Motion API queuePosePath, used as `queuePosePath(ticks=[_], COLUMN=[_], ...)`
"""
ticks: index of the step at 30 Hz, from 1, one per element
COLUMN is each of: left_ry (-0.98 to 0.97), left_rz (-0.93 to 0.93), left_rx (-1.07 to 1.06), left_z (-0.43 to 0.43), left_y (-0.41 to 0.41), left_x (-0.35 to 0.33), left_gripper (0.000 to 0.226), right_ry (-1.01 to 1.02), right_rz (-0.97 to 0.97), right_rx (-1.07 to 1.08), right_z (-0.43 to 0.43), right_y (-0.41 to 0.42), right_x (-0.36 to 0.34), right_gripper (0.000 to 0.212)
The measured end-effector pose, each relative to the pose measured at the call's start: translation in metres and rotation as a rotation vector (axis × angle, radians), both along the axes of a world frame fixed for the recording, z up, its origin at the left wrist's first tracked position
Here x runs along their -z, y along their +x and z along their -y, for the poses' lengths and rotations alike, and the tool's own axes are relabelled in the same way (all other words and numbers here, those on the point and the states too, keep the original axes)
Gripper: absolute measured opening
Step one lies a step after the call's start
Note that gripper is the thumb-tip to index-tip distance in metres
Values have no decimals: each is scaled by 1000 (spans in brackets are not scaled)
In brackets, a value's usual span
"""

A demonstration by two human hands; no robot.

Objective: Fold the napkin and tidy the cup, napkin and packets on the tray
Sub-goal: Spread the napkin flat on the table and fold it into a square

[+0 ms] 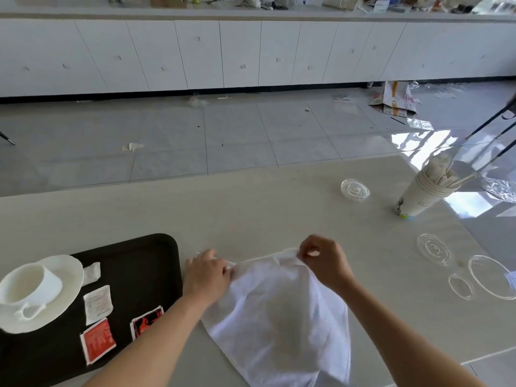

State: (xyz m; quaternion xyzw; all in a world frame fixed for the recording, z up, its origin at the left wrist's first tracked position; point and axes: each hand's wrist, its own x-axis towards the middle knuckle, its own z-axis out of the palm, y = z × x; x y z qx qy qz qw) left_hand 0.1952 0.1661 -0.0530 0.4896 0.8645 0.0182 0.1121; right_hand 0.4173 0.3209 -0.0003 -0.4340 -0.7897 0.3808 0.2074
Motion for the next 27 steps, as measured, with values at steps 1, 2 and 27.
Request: queuePosePath(ticks=[1, 2, 27], left_ry=[20, 61, 14], left_rz=[-1, 27, 96], left_rx=[21, 31, -30], left_z=[0, 0, -18], left_y=[2, 5, 86], left_x=[-7, -14, 7], left_gripper=[39, 40, 18], right_ry=[98, 239, -6], right_rz=[-99, -171, 446], right_rx=[1, -25, 258], right_z=[-2, -4, 42], right_y=[-2, -4, 66], right_x=[-10, -21, 48], right_gripper=[38, 38, 32])
